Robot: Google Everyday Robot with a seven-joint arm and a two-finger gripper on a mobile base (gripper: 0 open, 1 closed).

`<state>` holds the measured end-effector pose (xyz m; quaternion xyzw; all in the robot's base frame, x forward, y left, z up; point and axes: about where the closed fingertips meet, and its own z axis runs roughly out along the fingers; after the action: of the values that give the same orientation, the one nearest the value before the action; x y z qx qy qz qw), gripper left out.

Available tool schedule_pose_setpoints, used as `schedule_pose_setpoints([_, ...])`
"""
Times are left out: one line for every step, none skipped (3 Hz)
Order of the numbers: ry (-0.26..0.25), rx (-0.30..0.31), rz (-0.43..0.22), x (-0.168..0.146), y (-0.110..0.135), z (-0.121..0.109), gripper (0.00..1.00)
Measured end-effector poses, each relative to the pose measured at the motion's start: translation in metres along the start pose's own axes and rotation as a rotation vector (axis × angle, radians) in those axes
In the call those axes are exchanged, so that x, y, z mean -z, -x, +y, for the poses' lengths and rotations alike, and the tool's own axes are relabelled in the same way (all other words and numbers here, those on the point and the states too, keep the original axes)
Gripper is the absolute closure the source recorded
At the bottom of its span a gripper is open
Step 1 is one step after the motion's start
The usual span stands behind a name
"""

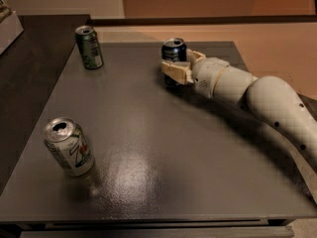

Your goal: Place pepsi can upright

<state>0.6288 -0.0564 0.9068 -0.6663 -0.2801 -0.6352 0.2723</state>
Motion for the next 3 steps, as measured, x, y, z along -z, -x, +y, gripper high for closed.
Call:
schedule_pose_setpoints([-0.008,0.005,0.015,0.0017,0.0033,0.0006,0.36])
schedule_pose_setpoints([-0.011,0.003,0.014,0.0003,0.0028,-0.001,0.13])
schedule_pose_setpoints([-0.014,0.001,0.015,-0.001,0.0024,-0.0025,0.0])
